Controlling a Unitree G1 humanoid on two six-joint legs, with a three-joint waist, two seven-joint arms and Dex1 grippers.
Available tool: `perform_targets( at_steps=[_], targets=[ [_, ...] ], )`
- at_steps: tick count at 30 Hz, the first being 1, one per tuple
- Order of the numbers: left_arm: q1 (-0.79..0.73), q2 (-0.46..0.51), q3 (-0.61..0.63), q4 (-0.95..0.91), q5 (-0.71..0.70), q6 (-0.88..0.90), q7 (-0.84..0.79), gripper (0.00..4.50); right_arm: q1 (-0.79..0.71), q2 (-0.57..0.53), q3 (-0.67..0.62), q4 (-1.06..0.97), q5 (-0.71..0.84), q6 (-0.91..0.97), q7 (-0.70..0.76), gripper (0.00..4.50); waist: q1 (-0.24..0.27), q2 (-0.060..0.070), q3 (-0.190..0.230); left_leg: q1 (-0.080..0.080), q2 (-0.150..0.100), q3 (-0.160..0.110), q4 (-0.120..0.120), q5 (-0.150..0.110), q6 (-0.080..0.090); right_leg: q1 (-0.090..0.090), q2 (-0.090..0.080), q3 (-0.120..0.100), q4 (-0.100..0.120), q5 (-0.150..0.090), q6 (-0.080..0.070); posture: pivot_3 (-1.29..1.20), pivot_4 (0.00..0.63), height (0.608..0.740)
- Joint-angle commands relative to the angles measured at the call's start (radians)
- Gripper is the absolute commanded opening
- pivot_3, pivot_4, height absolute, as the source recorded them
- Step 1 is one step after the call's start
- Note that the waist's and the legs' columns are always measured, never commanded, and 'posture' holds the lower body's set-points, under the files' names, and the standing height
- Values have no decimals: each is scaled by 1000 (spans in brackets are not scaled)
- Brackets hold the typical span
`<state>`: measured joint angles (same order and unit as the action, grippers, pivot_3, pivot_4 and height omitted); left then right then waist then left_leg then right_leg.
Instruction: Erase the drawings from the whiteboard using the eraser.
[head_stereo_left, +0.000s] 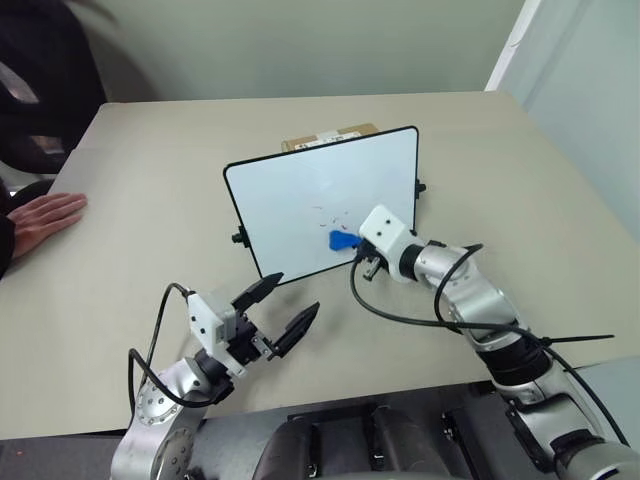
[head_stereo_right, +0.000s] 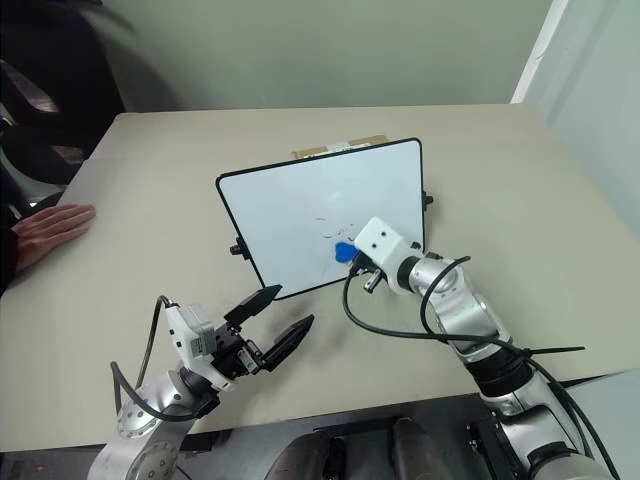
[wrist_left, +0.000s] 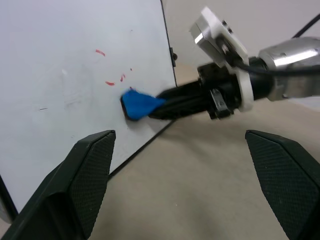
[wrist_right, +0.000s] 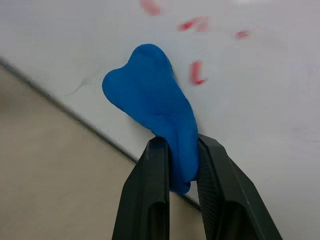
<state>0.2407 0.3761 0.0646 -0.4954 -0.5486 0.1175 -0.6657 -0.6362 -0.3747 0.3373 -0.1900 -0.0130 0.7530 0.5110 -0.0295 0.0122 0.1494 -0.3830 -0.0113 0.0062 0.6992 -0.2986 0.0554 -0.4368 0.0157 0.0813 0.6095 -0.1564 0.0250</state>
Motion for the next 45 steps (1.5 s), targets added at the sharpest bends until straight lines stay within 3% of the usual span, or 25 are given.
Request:
perform_targets(
  at_steps=[1,6,18,30,45],
  targets=[
    [0,3,9,-45,-10,-6,3,4500,-65,8,-95,31,-23,3,-72,475,-1,0,0,0,0,0,0,0,0,0,0,0,0,0,0,0,150,740],
    [-4,2,8,-42,-6,-6,6,4500,-82,10,-124,36,-22,16,-95,475,0,0,0,0,0,0,0,1,4,0,0,0,0,4,-3,0,150,740],
    [-2,-2,-9,-44,3,-14,0,4500,22,-27,69,-51,-36,20,30,475,-1,0,0,0,1,0,0,5,-1,0,1,0,0,5,-3,0,150,740],
    [-11,-13,-21,-38,13,-13,8,4500,-87,-9,-65,98,-77,37,-87,475,-1,0,0,0,1,0,0,2,6,0,1,0,0,7,-4,0,150,740],
    [2,-12,-16,-47,12,-21,14,4500,-49,22,42,-10,-78,-8,7,475,-6,0,0,-1,5,0,-1,3,5,-2,4,0,0,11,-6,0,150,740]
  ],
)
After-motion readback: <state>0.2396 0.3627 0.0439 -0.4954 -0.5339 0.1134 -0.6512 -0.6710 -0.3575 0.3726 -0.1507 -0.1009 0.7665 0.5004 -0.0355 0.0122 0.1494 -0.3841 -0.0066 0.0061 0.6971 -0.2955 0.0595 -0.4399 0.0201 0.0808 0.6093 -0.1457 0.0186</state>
